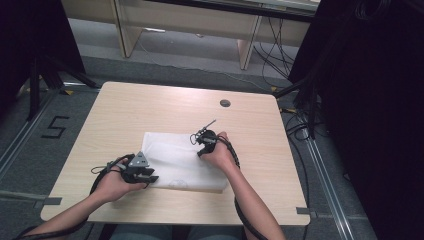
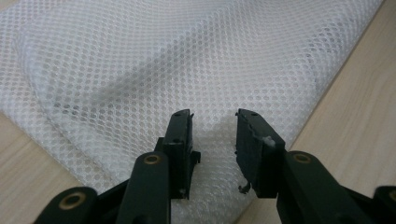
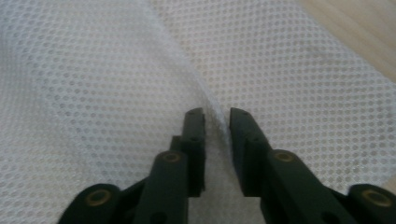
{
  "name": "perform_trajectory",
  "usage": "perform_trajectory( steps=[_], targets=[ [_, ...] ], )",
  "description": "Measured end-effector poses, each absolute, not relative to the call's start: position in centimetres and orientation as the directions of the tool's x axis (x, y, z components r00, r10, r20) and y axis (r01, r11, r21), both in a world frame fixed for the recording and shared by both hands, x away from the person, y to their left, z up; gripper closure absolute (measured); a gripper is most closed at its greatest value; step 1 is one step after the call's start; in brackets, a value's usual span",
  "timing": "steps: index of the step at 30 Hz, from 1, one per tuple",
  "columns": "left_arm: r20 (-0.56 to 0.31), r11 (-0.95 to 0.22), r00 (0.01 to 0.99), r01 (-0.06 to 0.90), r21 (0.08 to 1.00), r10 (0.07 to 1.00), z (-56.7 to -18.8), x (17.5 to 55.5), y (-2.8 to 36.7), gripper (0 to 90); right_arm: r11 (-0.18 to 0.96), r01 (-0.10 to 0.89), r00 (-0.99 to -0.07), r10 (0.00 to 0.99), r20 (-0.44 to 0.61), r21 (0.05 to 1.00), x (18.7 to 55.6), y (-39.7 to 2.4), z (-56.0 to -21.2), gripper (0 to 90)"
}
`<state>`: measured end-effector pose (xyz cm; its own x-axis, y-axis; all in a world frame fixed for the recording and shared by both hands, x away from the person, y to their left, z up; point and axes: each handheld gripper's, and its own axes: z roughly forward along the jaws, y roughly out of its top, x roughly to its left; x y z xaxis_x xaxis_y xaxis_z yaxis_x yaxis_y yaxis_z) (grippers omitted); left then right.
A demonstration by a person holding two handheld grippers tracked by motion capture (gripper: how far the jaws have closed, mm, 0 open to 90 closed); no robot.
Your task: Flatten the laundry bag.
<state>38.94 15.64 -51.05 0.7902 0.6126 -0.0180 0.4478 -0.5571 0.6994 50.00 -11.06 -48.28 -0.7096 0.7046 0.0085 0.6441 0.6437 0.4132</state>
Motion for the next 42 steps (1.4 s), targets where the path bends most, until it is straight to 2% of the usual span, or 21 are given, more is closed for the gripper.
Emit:
perform_trajectory(
  steps=[2, 6, 7, 9, 12, 14, 16, 18, 19, 23, 29, 34, 42],
  targets=[
    [-0.026, -0.554, 0.790, 0.452, 0.699, 0.612, -51.0, 38.9, 15.5, 65.6, 0.668, 0.633, -0.725, 0.689, -0.002, 0.392, 49.7, -10.7, -48.1, 88.7],
    [-0.030, -0.549, 0.788, 0.455, 0.701, 0.614, -51.0, 38.9, 15.6, 65.7, 0.682, 0.619, -0.733, 0.679, -0.024, 0.390, 49.3, -10.5, -47.4, 89.7],
    [-0.018, -0.540, 0.785, 0.442, 0.716, 0.619, -50.7, 38.9, 15.6, 67.6, 0.670, 0.608, -0.731, 0.681, -0.028, 0.427, 49.0, -10.6, -46.4, 89.7],
    [-0.020, -0.518, 0.785, 0.428, 0.740, 0.620, -50.2, 38.6, 15.4, 68.5, 0.666, 0.604, -0.729, 0.683, -0.033, 0.438, 48.9, -10.7, -45.9, 89.7],
    [-0.057, -0.495, 0.820, 0.398, 0.773, 0.570, -49.2, 37.8, 13.8, 75.1, 0.650, 0.584, -0.726, 0.687, -0.046, 0.486, 48.3, -10.8, -43.8, 89.7],
    [-0.027, -0.573, 0.845, 0.385, 0.724, 0.534, -49.7, 37.6, 12.3, 76.1, 0.628, 0.615, -0.709, 0.705, -0.015, 0.477, 47.6, -10.6, -42.9, 89.6],
    [-0.005, -0.602, 0.850, 0.377, 0.704, 0.526, -50.1, 38.1, 11.8, 76.9, 0.642, 0.564, -0.731, 0.681, -0.048, 0.519, 47.3, -10.8, -42.2, 89.6],
    [-0.012, -0.608, 0.848, 0.390, 0.692, 0.530, -50.2, 38.6, 11.7, 77.1, 0.622, 0.578, -0.723, 0.690, -0.021, 0.528, 46.4, -10.6, -41.5, 89.6],
    [-0.027, -0.584, 0.833, 0.411, 0.700, 0.553, -50.4, 38.8, 11.6, 77.2, 0.631, 0.542, -0.738, 0.673, -0.045, 0.554, 46.1, -10.7, -41.2, 89.6],
    [-0.030, -0.580, 0.823, 0.425, 0.695, 0.568, -50.6, 39.4, 11.8, 77.3, 0.630, 0.519, -0.760, 0.649, -0.025, 0.578, 44.4, -10.6, -40.1, 89.6],
    [-0.041, -0.549, 0.801, 0.445, 0.707, 0.597, -50.9, 39.5, 11.7, 75.8, 0.655, 0.454, -0.799, 0.600, -0.050, 0.604, 41.8, -10.4, -39.6, 89.3],
    [-0.020, -0.560, 0.809, 0.425, 0.712, 0.588, -50.9, 39.6, 11.8, 74.6, 0.677, 0.414, -0.819, 0.569, -0.077, 0.608, 40.1, -10.2, -40.0, 89.3],
    [-0.082, -0.524, 0.816, 0.442, 0.728, 0.573, -48.9, 37.1, 13.7, 71.7, 0.672, 0.418, -0.813, 0.577, -0.078, 0.611, 38.6, -10.7, -40.3, 89.3]
  ],
)
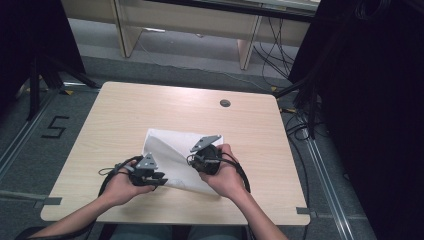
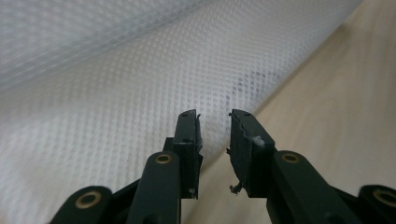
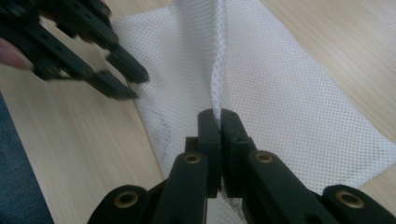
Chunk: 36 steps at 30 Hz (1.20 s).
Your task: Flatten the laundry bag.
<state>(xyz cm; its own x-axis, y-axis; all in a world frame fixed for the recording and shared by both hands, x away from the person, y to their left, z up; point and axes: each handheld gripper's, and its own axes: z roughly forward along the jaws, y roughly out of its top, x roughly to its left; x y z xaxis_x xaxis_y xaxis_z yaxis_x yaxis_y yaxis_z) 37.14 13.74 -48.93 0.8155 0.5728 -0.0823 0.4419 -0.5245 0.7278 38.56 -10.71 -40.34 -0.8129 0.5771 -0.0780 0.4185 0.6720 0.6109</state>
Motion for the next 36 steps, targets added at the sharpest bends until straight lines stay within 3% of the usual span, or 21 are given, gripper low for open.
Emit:
perform_trajectory(
  steps=[3, 6, 15, 21, 36],
  targets=[
    [-0.106, -0.491, 0.793, 0.469, 0.734, 0.599, -48.4, 36.7, 15.2, 71.7, 0.667, 0.413, -0.811, 0.579, -0.082, 0.620, 38.2, -10.8, -40.6, 89.2],
    [-0.129, -0.430, 0.746, 0.506, 0.748, 0.653, -47.8, 35.9, 18.3, 71.1, 0.696, 0.347, -0.840, 0.529, -0.123, 0.628, 37.4, -11.1, -41.2, 88.8],
    [-0.144, -0.296, 0.608, 0.563, 0.772, 0.781, -47.5, 35.4, 24.2, 69.8, 0.721, 0.323, -0.845, 0.512, -0.156, 0.614, 35.0, -10.3, -41.9, 88.7],
    [-0.159, -0.248, 0.577, 0.562, 0.789, 0.801, -47.4, 35.9, 24.4, 68.2, 0.749, 0.291, -0.863, 0.474, -0.173, 0.595, 34.0, -10.0, -42.2, 88.6],
    [-0.163, -0.191, 0.544, 0.535, 0.823, 0.823, -46.6, 37.8, 24.5, 66.2, 0.779, 0.287, -0.908, 0.406, -0.100, 0.557, 30.4, -9.8, -43.9, 89.3]
  ],
)
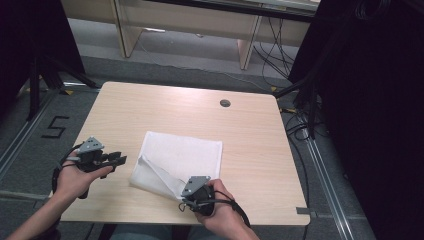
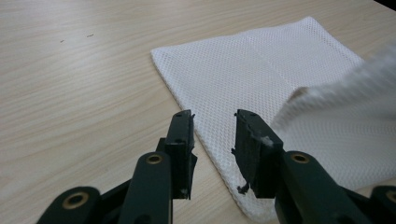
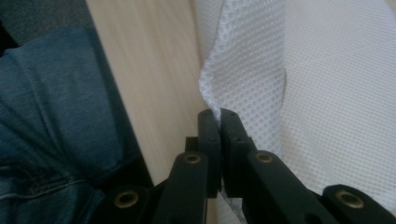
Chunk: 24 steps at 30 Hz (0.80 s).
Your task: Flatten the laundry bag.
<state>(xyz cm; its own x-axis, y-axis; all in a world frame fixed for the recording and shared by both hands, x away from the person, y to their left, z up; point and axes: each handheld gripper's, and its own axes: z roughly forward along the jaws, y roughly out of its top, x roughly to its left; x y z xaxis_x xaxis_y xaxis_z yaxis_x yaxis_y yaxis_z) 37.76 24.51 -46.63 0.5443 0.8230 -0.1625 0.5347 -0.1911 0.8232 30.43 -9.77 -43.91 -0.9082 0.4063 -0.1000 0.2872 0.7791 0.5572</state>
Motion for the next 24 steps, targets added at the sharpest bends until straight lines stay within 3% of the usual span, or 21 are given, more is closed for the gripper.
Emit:
perform_trajectory(
  steps=[15, 24],
  targets=[
    [-0.146, -0.249, 0.636, 0.488, 0.836, 0.758, -46.8, 38.2, 22.7, 59.9, 0.818, 0.302, -0.949, 0.307, 0.072, 0.490, 27.9, -9.9, -45.1, 89.4],
    [-0.111, -0.327, 0.702, 0.458, 0.826, 0.703, -47.4, 38.2, 20.9, 52.8, 0.806, 0.388, -0.919, 0.372, 0.128, 0.447, 28.7, -10.0, -46.3, 89.4]
  ],
)
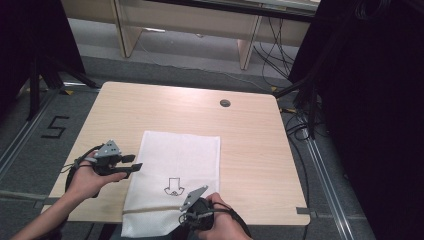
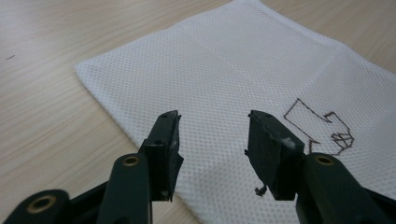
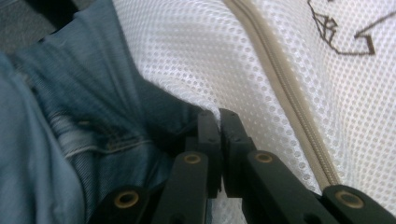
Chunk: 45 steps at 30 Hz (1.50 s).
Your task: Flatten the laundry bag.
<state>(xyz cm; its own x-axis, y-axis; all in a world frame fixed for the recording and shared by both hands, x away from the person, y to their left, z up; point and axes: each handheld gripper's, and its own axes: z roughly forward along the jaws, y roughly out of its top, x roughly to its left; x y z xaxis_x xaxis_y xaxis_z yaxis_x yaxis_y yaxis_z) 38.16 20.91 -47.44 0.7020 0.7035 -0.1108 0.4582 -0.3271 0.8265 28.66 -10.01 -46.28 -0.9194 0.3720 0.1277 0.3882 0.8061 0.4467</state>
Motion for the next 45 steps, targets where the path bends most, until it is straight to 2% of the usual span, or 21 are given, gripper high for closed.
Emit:
perform_trajectory(
  steps=[3, 5, 6, 16, 19, 21, 22, 23, 26, 29, 30, 32, 34, 35, 36, 38, 45],
  targets=[
    [-0.074, -0.364, 0.719, 0.435, 0.824, 0.691, -47.5, 38.4, 20.6, 50.4, 0.783, 0.441, -0.894, 0.424, 0.143, 0.439, 29.6, -9.7, -46.6, 89.4],
    [-0.096, -0.344, 0.712, 0.447, 0.826, 0.695, -47.7, 38.3, 20.3, 49.7, 0.775, 0.455, -0.887, 0.437, 0.148, 0.438, 29.8, -9.6, -46.6, 89.4],
    [-0.082, -0.357, 0.723, 0.432, 0.828, 0.686, -47.7, 38.4, 20.1, 48.6, 0.752, 0.491, -0.866, 0.476, 0.152, 0.440, 30.5, -9.3, -46.7, 89.4],
    [-0.058, -0.424, 0.771, 0.409, 0.808, 0.634, -48.4, 37.8, 18.9, 46.6, 0.683, 0.591, -0.788, 0.603, 0.125, 0.431, 33.1, -8.5, -47.3, 89.3],
    [-0.072, -0.420, 0.770, 0.421, 0.804, 0.634, -48.7, 37.5, 18.6, 46.6, 0.678, 0.596, -0.783, 0.608, 0.127, 0.430, 33.3, -8.3, -47.4, 88.8],
    [-0.082, -0.440, 0.788, 0.423, 0.792, 0.610, -49.0, 37.0, 18.2, 46.6, 0.690, 0.581, -0.796, 0.592, 0.127, 0.431, 33.4, -8.2, -47.6, 82.9],
    [-0.082, -0.440, 0.788, 0.423, 0.792, 0.610, -49.0, 37.0, 18.2, 46.7, 0.690, 0.581, -0.796, 0.592, 0.127, 0.431, 33.4, -8.2, -47.6, 82.9],
    [-0.082, -0.434, 0.789, 0.417, 0.799, 0.609, -49.1, 36.7, 17.9, 46.8, 0.689, 0.576, -0.801, 0.582, 0.138, 0.439, 33.1, -8.2, -47.6, 77.5],
    [-0.063, -0.451, 0.795, 0.405, 0.796, 0.603, -49.0, 36.4, 17.9, 48.3, 0.689, 0.550, -0.818, 0.558, 0.140, 0.472, 32.5, -8.7, -46.7, 69.9],
    [-0.058, -0.470, 0.808, 0.398, 0.788, 0.586, -49.0, 36.2, 17.8, 52.6, 0.649, 0.550, -0.812, 0.563, 0.153, 0.526, 32.1, -9.8, -45.1, 68.0],
    [-0.082, -0.458, 0.802, 0.418, 0.784, 0.592, -49.1, 36.0, 17.7, 54.8, 0.626, 0.555, -0.800, 0.582, 0.146, 0.547, 32.1, -10.5, -44.4, 67.4],
    [-0.084, -0.479, 0.811, 0.422, 0.770, 0.579, -49.1, 35.9, 17.6, 59.0, 0.595, 0.565, -0.784, 0.604, 0.146, 0.572, 32.6, -11.7, -43.7, 68.8],
    [-0.096, -0.486, 0.814, 0.432, 0.760, 0.573, -49.3, 35.8, 17.4, 65.3, 0.546, 0.614, -0.721, 0.682, 0.123, 0.570, 33.4, -13.6, -43.6, 75.9],
    [-0.096, -0.486, 0.814, 0.432, 0.760, 0.573, -49.3, 35.8, 17.4, 67.2, 0.546, 0.614, -0.721, 0.682, 0.123, 0.570, 33.4, -13.6, -43.6, 75.9],
    [-0.095, -0.505, 0.814, 0.442, 0.742, 0.573, -49.5, 35.7, 17.2, 69.1, 0.569, 0.629, -0.697, 0.714, 0.061, 0.530, 34.6, -15.2, -44.2, 85.3],
    [-0.102, -0.512, 0.816, 0.448, 0.733, 0.569, -49.7, 35.8, 17.0, 70.7, 0.549, 0.673, -0.665, 0.743, 0.080, 0.495, 35.2, -16.0, -45.1, 90.0],
    [-0.075, -0.566, 0.819, 0.456, 0.686, 0.569, -50.5, 36.2, 17.1, 72.5, 0.579, 0.709, -0.666, 0.738, 0.111, 0.402, 35.6, -16.0, -47.2, 90.0]
  ],
)
